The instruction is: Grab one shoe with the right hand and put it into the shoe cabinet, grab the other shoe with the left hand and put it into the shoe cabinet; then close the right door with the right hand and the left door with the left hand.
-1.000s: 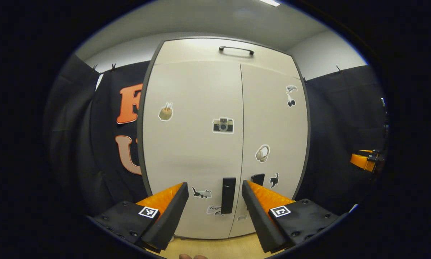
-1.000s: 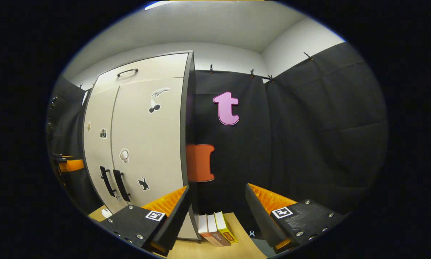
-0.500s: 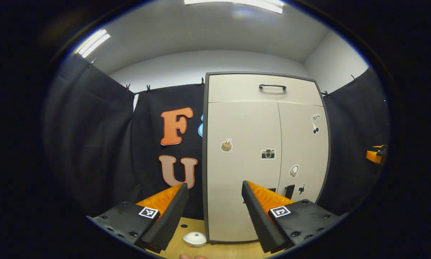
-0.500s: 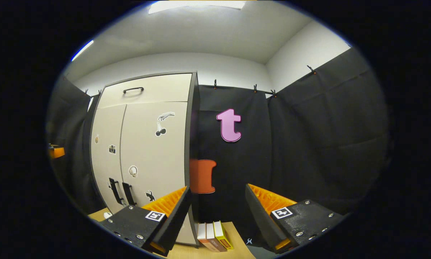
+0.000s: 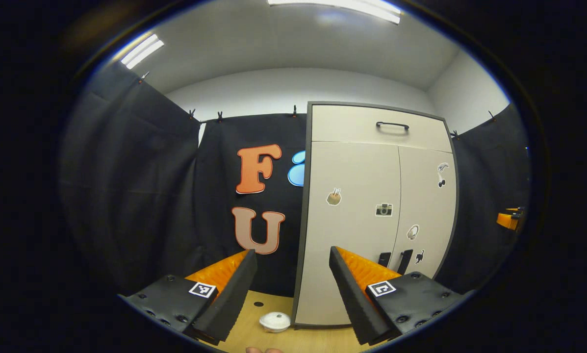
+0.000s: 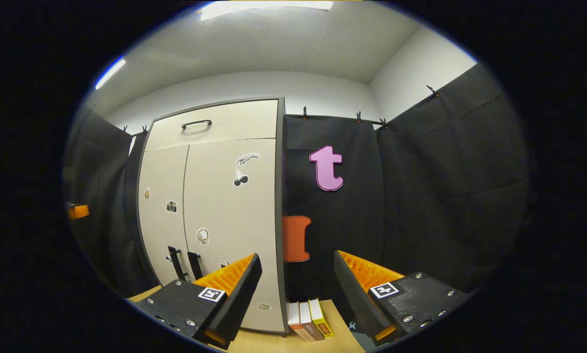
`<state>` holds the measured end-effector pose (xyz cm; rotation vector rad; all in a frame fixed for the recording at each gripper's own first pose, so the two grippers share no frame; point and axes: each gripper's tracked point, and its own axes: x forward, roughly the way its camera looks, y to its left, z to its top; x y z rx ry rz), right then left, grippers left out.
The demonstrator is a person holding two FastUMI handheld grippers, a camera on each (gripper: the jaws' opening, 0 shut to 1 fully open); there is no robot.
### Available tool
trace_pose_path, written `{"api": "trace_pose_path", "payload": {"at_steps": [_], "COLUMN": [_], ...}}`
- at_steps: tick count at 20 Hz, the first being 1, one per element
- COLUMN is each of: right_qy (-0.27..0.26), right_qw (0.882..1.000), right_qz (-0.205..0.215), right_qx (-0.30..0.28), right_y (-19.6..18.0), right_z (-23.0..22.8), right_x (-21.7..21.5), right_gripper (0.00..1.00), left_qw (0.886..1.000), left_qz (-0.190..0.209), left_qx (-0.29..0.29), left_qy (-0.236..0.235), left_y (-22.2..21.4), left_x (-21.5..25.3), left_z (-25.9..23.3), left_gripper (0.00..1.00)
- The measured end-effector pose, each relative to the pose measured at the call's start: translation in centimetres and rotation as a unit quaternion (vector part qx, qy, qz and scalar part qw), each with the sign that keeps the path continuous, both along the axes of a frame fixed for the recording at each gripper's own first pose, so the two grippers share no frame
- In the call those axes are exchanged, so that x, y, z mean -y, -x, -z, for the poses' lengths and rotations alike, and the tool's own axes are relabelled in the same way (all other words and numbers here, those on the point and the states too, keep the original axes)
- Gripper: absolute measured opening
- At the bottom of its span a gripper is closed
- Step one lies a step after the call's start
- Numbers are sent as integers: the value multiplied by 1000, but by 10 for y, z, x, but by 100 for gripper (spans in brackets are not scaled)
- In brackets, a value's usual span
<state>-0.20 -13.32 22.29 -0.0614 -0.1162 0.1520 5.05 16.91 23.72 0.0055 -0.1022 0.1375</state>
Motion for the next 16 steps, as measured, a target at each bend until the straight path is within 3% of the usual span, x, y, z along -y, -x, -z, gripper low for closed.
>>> {"api": "trace_pose_path", "payload": {"at_steps": [11,16], "right_qy": [-7,-4], "right_qw": [1000,999], "right_qz": [22,42], "right_qx": [-1,-2], "right_y": [38,60], "right_z": [8,16], "right_x": [-47,-54], "right_gripper": [92,92], "left_qw": [999,999], "left_qz": [2,23], "left_qx": [22,16], "left_qy": [-39,-18], "left_y": [25,26], "left_x": [-58,-76], "left_z": [-20,-6], "left_gripper": [96,96]}}
